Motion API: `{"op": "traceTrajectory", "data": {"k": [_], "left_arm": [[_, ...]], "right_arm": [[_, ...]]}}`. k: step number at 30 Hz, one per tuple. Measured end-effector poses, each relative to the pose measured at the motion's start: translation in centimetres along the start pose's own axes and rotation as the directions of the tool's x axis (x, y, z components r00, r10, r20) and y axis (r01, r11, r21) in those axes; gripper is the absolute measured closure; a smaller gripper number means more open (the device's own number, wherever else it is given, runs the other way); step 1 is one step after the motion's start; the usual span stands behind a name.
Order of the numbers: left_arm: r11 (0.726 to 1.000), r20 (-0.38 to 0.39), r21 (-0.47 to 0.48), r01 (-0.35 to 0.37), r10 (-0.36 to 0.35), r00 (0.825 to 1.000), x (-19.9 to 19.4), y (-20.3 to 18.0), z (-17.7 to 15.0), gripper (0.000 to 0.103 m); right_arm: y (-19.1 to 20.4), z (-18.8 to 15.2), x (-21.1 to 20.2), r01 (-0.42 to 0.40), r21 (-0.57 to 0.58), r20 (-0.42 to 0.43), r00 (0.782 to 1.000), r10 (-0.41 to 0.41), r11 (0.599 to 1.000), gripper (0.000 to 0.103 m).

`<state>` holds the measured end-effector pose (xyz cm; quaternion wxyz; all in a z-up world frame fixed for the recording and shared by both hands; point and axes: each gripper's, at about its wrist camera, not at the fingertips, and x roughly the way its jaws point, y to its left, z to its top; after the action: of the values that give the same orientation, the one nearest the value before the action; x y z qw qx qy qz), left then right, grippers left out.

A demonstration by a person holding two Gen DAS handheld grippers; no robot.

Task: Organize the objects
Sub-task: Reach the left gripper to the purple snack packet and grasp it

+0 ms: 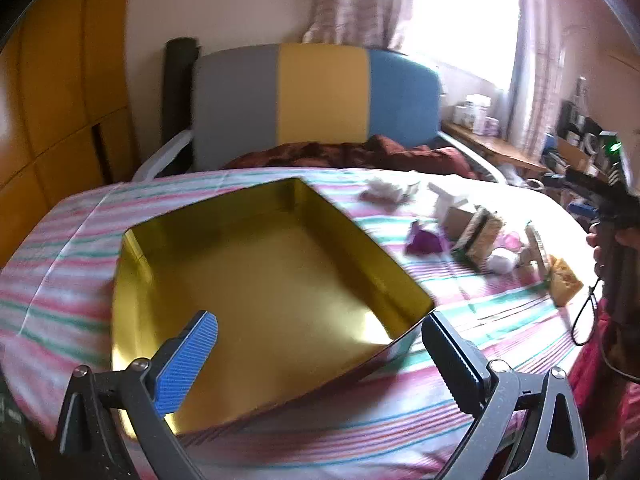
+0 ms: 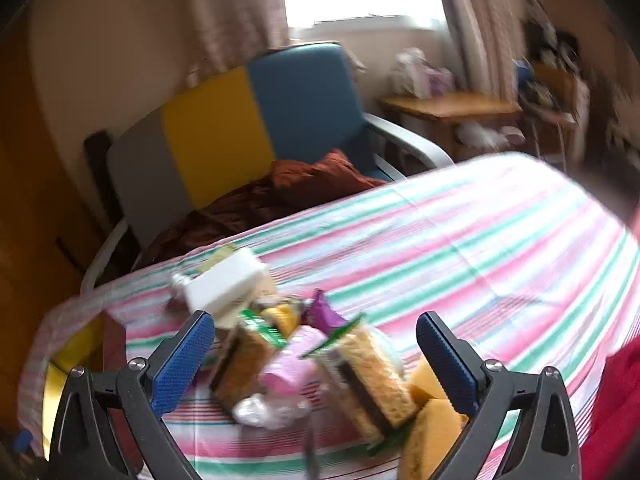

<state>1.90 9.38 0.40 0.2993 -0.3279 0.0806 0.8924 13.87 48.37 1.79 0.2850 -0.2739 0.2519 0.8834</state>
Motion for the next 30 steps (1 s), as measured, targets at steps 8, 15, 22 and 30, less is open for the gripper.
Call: {"op": "traceTrajectory", "data": {"k": [8,15,22,30], "left_arm": [[0.991,-0.029,0.106,0.080,-0.077,0.997,3.6,-4.5,3.5,0.000],[0.972,-0.134,0.185,0.147,-0.123,0.983,8.0,-8.8,6.4,0.000],[0.971,-0.270,0.157,0.179,-0.132,0.954,14.3,-11.3,9.1,0.000],[0.967,-0.442,-0.069,0.247,-0.251,0.861,19.3,-12.1,9.8,0.014]], "right_arm": [[-3.3,0.1,1.0,-0.059,0.182,-0.051,0.996,0.070,0.981,0.000],[-3.4,0.0,0.8,-0.084,0.187,-0.046,0.995,0.094,0.979,0.000],[-3.3,0.1,0.6,-0.102,0.190,-0.037,0.993,0.111,0.977,0.000],[-3.2,0.0,1.0,-0.125,0.191,-0.055,0.989,0.138,0.973,0.000]]}}
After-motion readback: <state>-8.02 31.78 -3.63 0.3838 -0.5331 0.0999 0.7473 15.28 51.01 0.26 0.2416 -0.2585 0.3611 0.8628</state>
